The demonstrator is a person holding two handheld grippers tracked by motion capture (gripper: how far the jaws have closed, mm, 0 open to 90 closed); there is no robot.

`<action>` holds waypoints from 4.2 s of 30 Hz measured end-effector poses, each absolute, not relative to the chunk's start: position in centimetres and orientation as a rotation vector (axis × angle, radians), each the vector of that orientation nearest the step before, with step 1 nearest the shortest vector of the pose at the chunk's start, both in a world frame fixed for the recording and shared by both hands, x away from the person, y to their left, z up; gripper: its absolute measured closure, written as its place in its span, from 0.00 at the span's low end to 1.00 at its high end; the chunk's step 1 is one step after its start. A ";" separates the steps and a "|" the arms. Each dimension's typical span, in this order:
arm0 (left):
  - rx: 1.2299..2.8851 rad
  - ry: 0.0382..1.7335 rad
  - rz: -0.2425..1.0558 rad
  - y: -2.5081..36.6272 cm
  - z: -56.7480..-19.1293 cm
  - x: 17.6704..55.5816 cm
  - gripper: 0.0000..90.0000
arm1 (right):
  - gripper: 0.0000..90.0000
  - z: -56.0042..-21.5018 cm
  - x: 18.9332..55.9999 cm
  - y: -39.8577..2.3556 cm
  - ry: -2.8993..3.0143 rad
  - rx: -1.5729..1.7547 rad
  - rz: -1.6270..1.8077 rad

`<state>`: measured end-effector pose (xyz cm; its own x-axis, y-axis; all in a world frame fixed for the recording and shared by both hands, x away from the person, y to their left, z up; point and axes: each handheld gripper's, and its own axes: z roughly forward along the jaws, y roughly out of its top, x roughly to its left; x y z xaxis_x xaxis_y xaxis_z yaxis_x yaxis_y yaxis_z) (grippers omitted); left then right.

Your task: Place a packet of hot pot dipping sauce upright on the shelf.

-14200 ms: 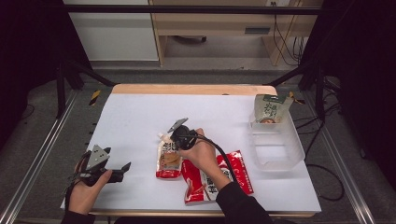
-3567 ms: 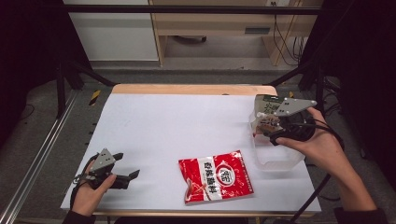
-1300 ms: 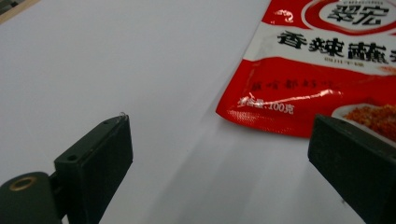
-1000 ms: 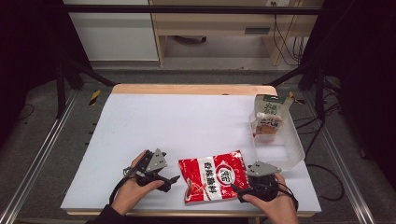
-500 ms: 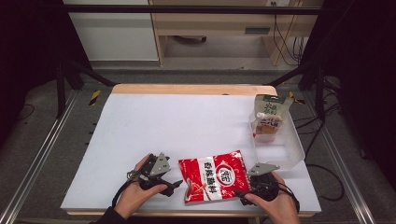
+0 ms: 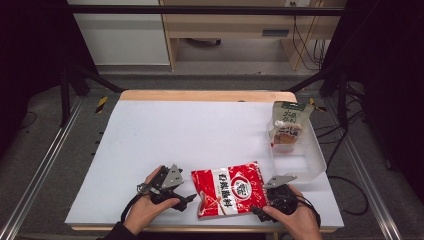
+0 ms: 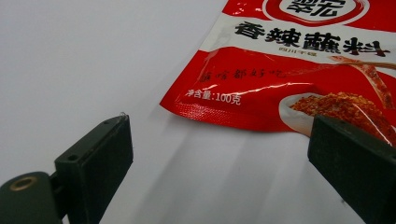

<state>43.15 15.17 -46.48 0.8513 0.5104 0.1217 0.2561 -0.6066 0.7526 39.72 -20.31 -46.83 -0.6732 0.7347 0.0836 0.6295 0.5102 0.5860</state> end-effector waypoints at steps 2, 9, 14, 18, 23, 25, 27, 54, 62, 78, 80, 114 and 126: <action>2.243 0.555 0.417 15.2 -46.5 43.1 0.07 | 0.14 -46.9 39.8 -20.4 2.575 1.177 0.905; 2.244 0.554 0.416 15.1 -46.5 43.1 0.07 | 0.14 -46.7 39.7 -20.3 2.571 1.185 0.925; 2.243 0.556 0.420 15.1 -46.5 43.2 0.07 | 0.14 -46.1 39.6 -20.3 2.535 1.173 0.983; 2.250 0.547 0.411 14.9 -46.6 43.1 0.08 | 0.14 -45.6 39.5 -20.1 2.508 1.165 1.045; 2.258 0.527 0.401 14.3 -46.7 42.9 0.10 | 0.14 -45.2 39.5 -19.6 2.487 1.146 1.089; 2.259 0.521 0.393 13.9 -46.7 42.8 0.11 | 0.13 -45.2 39.5 -19.5 2.483 1.150 1.084; 2.266 0.506 0.389 13.5 -46.8 42.6 0.11 | 0.13 -45.2 39.4 -19.5 2.478 1.154 1.077; 2.268 0.456 0.338 12.4 -46.6 42.5 0.21 | 0.20 -45.5 39.3 -19.3 2.488 1.202 1.057; 2.268 0.459 0.336 12.4 -46.6 42.5 0.21 | 0.25 -45.7 39.3 -19.6 2.487 1.244 1.042; 2.272 0.464 0.345 12.4 -46.8 42.5 0.22 | 0.39 -45.9 39.5 -19.5 2.538 1.290 1.046; 2.272 0.464 0.344 12.4 -46.8 42.5 0.22 | 0.39 -46.1 39.6 -19.3 2.562 1.287 1.027; 2.180 0.554 0.387 15.4 -44.8 43.7 0.19 | 1.00 -40.6 44.3 -14.7 2.550 0.932 0.898; 2.128 0.602 0.438 17.8 -43.3 44.4 0.19 | 1.00 -37.4 46.4 -11.7 2.581 0.703 0.919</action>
<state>44.44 17.82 -43.28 0.8220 0.5619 0.0926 0.2605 -0.5157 0.8162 46.41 -11.68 -37.35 -0.8309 0.5426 -0.1232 0.3427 0.6736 0.6548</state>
